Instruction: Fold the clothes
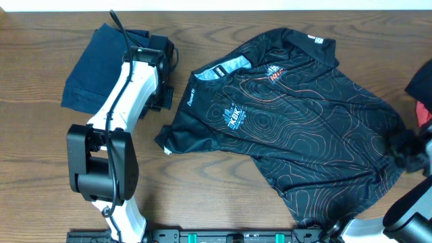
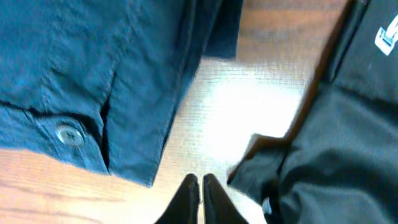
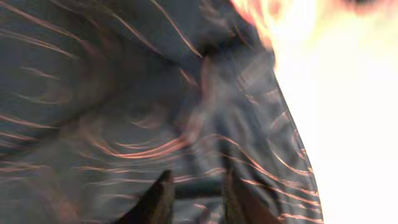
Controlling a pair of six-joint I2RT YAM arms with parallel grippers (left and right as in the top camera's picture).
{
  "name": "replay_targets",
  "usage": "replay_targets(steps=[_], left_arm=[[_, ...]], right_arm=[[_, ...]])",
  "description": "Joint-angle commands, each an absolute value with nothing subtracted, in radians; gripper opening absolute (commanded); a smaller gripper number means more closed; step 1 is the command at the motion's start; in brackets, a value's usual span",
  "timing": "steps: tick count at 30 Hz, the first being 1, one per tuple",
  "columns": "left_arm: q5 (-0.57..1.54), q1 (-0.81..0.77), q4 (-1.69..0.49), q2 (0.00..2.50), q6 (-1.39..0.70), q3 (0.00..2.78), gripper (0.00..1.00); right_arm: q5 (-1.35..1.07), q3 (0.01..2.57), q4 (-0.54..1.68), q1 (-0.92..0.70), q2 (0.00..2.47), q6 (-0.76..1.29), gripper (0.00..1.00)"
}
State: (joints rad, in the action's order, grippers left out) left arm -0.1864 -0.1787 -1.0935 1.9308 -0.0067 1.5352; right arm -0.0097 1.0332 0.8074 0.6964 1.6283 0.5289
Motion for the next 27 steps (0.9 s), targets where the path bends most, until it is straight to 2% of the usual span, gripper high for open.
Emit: replay_targets(steps=[1,2,3,4,8,10,13,14,15,18,19,21,27], left_arm=[[-0.162,-0.178,-1.121,1.922,-0.041,1.551,0.16],[-0.132,-0.178,-1.126,1.922,-0.04,1.551,0.17],[-0.097,-0.178,-1.127,1.922,-0.04,1.55,0.27],[-0.049,-0.178,-1.12,1.922,-0.039,1.55,0.32],[0.132,-0.196,-0.977,1.931,0.018,1.527,0.45],[0.159,-0.214,-0.868,1.948,0.034,1.506,0.52],[0.161,-0.238,-0.752,1.989,0.056,1.492,0.54],[0.165,-0.244,-0.725,2.008,0.062,1.492,0.54],[0.174,-0.25,-0.696,2.028,0.073,1.492,0.49],[0.175,-0.259,-0.641,2.08,0.09,1.492,0.19],[0.176,-0.26,-0.63,2.092,0.09,1.492,0.06],[0.177,-0.26,-0.616,2.111,0.09,1.492,0.06],[0.216,-0.259,-0.599,2.162,0.165,1.492,0.06]], right_arm=[[-0.11,1.145,0.886,0.694,1.629,0.443,0.35],[-0.126,1.172,0.916,0.691,1.629,0.431,0.35],[-0.151,1.196,0.941,0.685,1.629,0.413,0.36],[-0.183,1.218,0.963,0.675,1.629,0.382,0.36],[-0.3,1.233,1.0,0.624,1.63,0.324,0.39],[-0.315,1.221,1.0,0.585,1.63,0.31,0.4],[-0.318,1.209,1.003,0.535,1.63,0.292,0.41],[-0.323,1.209,1.006,0.52,1.63,0.281,0.41],[-0.323,1.209,1.008,0.503,1.63,0.269,0.4],[-0.322,1.209,1.014,0.469,1.63,0.26,0.32],[-0.323,1.209,1.015,0.461,1.63,0.26,0.25],[-0.322,1.209,1.014,0.45,1.63,0.261,0.15],[-0.322,1.2,0.994,0.43,1.63,0.262,0.15]])
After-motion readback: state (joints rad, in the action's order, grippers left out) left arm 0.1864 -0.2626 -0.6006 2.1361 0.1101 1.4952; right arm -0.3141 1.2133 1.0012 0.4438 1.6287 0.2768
